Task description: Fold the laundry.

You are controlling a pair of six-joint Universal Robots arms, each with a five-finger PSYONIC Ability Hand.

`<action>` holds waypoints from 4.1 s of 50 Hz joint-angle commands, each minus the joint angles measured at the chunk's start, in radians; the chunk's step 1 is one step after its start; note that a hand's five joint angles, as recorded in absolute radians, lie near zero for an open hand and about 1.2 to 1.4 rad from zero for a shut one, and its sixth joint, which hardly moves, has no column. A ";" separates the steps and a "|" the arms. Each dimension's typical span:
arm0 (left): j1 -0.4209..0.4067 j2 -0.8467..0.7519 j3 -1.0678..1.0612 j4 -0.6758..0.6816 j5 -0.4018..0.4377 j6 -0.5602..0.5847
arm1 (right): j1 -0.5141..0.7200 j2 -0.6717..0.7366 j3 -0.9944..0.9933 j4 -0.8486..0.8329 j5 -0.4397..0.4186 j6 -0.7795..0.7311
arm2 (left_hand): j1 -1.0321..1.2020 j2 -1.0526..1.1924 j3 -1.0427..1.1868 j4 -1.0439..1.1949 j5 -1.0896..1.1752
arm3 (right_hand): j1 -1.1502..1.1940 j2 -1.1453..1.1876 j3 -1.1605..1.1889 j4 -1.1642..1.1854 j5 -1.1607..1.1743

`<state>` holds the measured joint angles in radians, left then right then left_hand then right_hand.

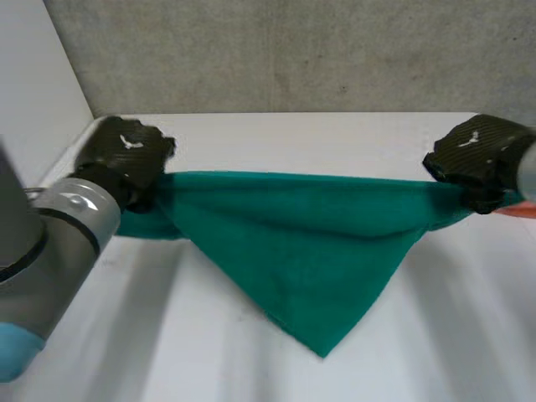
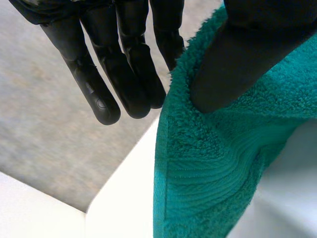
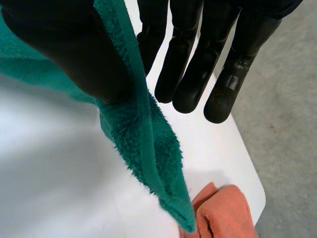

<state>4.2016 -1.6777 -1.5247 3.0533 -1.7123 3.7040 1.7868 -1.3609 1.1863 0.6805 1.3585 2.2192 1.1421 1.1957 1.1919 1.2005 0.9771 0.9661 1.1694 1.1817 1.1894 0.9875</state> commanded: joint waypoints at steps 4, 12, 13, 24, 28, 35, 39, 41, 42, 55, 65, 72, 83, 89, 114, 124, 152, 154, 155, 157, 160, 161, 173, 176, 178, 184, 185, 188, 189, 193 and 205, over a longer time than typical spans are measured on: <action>0.066 -0.355 0.216 0.140 0.014 0.146 | 0.089 0.399 -0.339 -0.047 0.103 0.069 | 0.254 0.201 0.204 0.196 0.245 | 0.430 0.227 0.215 0.207 0.234; 0.090 -0.390 0.348 0.784 0.046 0.266 | 0.166 0.559 -0.761 -0.396 0.131 0.218 | 0.254 0.201 0.204 0.196 0.245 | 0.430 0.227 0.215 0.207 0.234; 0.092 -0.387 0.350 0.838 0.055 0.266 | 0.169 0.559 -0.786 -0.448 0.134 0.224 | 0.254 0.201 0.204 0.196 0.245 | 0.430 0.227 0.215 0.207 0.234; 0.086 -0.327 0.330 1.026 0.102 0.252 | 0.181 0.465 -0.742 -0.946 0.157 0.250 | 0.254 0.201 0.204 0.196 0.245 | 0.430 0.227 0.215 0.207 0.234; 0.089 -0.298 0.238 0.998 0.095 0.252 | 0.198 0.445 -0.644 -0.926 0.151 0.254 | 0.254 0.201 0.204 0.196 0.245 | 0.430 0.227 0.215 0.207 0.234; 0.089 -0.301 0.057 0.905 0.073 0.254 | 0.214 0.401 -0.357 -0.852 0.156 0.243 | 0.254 0.201 0.204 0.196 0.245 | 0.430 0.227 0.215 0.207 0.234; 0.083 -0.313 -0.046 0.823 0.043 0.251 | 0.212 0.410 -0.200 -0.786 0.156 0.244 | 0.254 0.201 0.204 0.196 0.245 | 0.430 0.227 0.215 0.207 0.234; 0.075 -0.350 -0.109 0.790 0.043 0.249 | 0.214 0.421 -0.111 -0.757 0.156 0.244 | 0.254 0.201 0.204 0.196 0.245 | 0.430 0.227 0.215 0.207 0.234; 0.071 -0.365 -0.127 0.783 0.043 0.251 | 0.214 0.427 -0.082 -0.748 0.156 0.243 | 0.254 0.201 0.204 0.196 0.245 | 0.430 0.227 0.215 0.207 0.234; 0.038 -0.415 -0.224 0.690 0.045 0.249 | 0.212 0.428 0.166 -0.731 0.137 0.249 | 0.106 0.052 0.056 0.047 0.096 | 0.430 0.227 0.215 0.207 0.234; 0.063 -0.191 -0.285 0.475 0.052 0.079 | 0.151 0.273 0.355 -0.740 0.099 0.254 | -0.920 -0.973 -0.969 -0.978 -0.929 | 0.430 0.227 0.215 0.207 0.234; 0.166 -0.068 -0.308 0.343 0.153 -0.171 | 0.059 0.201 0.450 -0.748 0.050 0.272 | -0.917 -0.970 -0.967 -0.975 -0.926 | 0.430 0.227 0.215 0.207 0.234; 0.341 -0.123 -0.318 0.242 0.309 -0.208 | -0.021 0.194 0.483 -0.751 -0.056 0.401 | -0.644 -0.697 -0.694 -0.702 -0.653 | 0.430 0.227 0.215 0.207 0.234; 0.336 -0.217 -0.296 0.243 0.307 -0.266 | -0.018 0.194 0.493 -0.753 -0.059 0.402 | -0.600 -0.653 -0.650 -0.658 -0.609 | 0.430 0.227 0.215 0.207 0.234; 0.322 -0.450 -0.132 0.351 0.165 -0.221 | -0.023 0.184 0.526 -0.785 -0.052 0.389 | 0.254 0.201 0.204 0.196 0.245 | 0.430 0.227 0.215 0.207 0.234; 0.275 -0.188 -0.245 0.306 0.148 -0.026 | -0.012 0.045 0.481 -0.603 -0.044 0.183 | 0.254 0.201 0.204 0.196 0.245 | 0.430 0.227 0.215 0.207 0.234; 0.183 -0.239 -0.229 0.235 0.080 0.442 | 0.019 0.172 0.345 -0.262 0.123 -0.102 | 0.254 0.201 0.204 0.196 0.245 | 0.430 0.227 0.215 0.207 0.234; 0.179 -0.322 -0.169 0.286 0.068 0.442 | 0.040 0.221 0.293 -0.312 0.174 -0.098 | 0.254 0.201 0.204 0.196 0.245 | 0.430 0.227 0.215 0.207 0.234; 0.179 -0.348 -0.149 0.301 0.065 0.444 | 0.045 0.238 0.276 -0.332 0.189 -0.096 | 0.254 0.201 0.204 0.196 0.245 | 0.430 0.227 0.215 0.207 0.234; 0.179 -0.420 -0.077 0.352 0.063 0.445 | 0.049 0.284 0.222 -0.390 0.223 -0.093 | 0.254 0.201 0.204 0.196 0.245 | 0.430 0.227 0.215 0.207 0.234; 0.178 -0.467 -0.022 0.400 0.065 0.444 | 0.051 0.324 0.181 -0.453 0.232 -0.092 | 0.254 0.201 0.204 0.196 0.245 | 0.430 0.227 0.215 0.207 0.234; 0.178 -0.483 0.000 0.422 0.063 0.444 | 0.051 0.350 0.153 -0.493 0.235 -0.092 | 0.254 0.201 0.204 0.196 0.245 | 0.430 0.227 0.215 0.207 0.234; 0.175 -0.688 0.190 0.786 0.100 0.459 | 0.065 0.545 -0.054 -0.627 0.246 -0.093 | 0.254 0.201 0.204 0.196 0.245 | 0.430 0.227 0.215 0.207 0.234; 0.175 -0.709 0.205 0.786 0.115 0.459 | 0.065 0.568 -0.080 -0.627 0.252 -0.095 | 0.254 0.201 0.204 0.196 0.245 | 0.430 0.227 0.215 0.207 0.234; 0.175 -0.715 0.204 0.785 0.121 0.458 | 0.065 0.585 -0.096 -0.622 0.252 -0.095 | 0.254 0.201 0.204 0.196 0.245 | 0.430 0.227 0.215 0.207 0.234; 0.173 -0.718 0.190 0.783 0.125 0.459 | 0.057 0.577 -0.103 -0.619 0.245 -0.087 | 0.254 0.201 0.204 0.196 0.245 | 0.430 0.227 0.215 0.207 0.234; 0.173 -0.721 0.193 0.786 0.129 0.459 | 0.056 0.574 -0.105 -0.619 0.243 -0.085 | 0.254 0.201 0.204 0.196 0.245 | 0.430 0.227 0.215 0.207 0.234; 0.173 -0.735 0.204 0.791 0.143 0.459 | 0.054 0.585 -0.132 -0.616 0.241 -0.064 | 0.254 0.201 0.204 0.196 0.245 | 0.430 0.227 0.215 0.207 0.234; 0.173 -0.738 0.204 0.794 0.148 0.459 | 0.054 0.588 -0.137 -0.611 0.244 -0.059 | 0.254 0.201 0.204 0.196 0.245 | 0.430 0.227 0.215 0.207 0.234; 0.172 -0.747 0.199 0.808 0.158 0.459 | 0.051 0.606 -0.163 -0.572 0.257 -0.032 | -0.613 -0.667 -0.663 -0.671 -0.623 | -0.792 -0.995 -1.007 -1.015 -0.987; 0.137 -0.702 0.147 0.892 0.143 0.450 | 0.008 0.385 -0.129 -0.684 0.252 0.266 | -0.968 -1.021 -1.017 -1.026 -0.977 | -0.792 -0.995 -1.007 -1.015 -0.987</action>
<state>4.3527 -2.4107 -1.3422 3.9310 -1.5639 4.1563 1.8277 -0.8526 1.0142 0.0632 1.6217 2.3463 0.1869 0.2002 0.2074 0.1993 0.0427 0.1989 0.2232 0.2060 0.2307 0.0577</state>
